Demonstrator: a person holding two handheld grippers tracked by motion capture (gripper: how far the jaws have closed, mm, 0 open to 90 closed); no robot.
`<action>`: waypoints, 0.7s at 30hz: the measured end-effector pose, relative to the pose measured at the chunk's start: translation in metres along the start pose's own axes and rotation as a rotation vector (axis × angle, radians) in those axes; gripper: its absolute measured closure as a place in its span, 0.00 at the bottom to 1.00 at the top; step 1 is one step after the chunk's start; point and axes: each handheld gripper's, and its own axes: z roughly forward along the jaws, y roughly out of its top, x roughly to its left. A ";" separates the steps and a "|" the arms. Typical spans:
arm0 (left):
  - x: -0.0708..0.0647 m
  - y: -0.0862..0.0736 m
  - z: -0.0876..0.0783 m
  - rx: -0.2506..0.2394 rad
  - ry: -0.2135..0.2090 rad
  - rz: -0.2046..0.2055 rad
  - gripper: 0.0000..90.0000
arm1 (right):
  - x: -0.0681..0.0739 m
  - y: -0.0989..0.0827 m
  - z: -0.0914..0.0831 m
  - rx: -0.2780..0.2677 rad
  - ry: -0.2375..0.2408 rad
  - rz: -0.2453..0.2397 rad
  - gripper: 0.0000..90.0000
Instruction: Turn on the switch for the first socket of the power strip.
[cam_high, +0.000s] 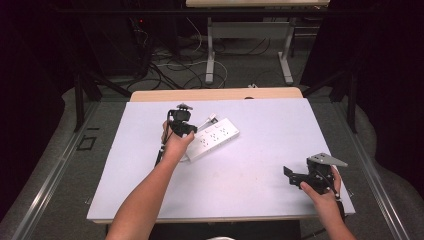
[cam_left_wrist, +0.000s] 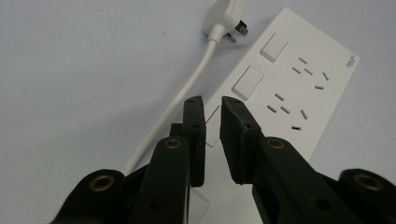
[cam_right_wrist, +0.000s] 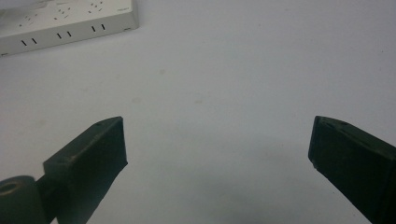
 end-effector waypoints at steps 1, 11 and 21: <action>0.000 0.000 -0.001 -0.003 -0.006 -0.004 0.88 | 0.000 0.000 0.000 0.006 0.008 0.000 0.04; 0.000 -0.002 -0.014 -0.019 -0.044 -0.004 0.78 | 0.001 0.001 0.001 0.006 0.012 -0.001 0.04; -0.006 -0.004 -0.025 -0.028 -0.098 0.016 0.69 | 0.002 0.001 0.000 0.001 0.005 0.005 0.04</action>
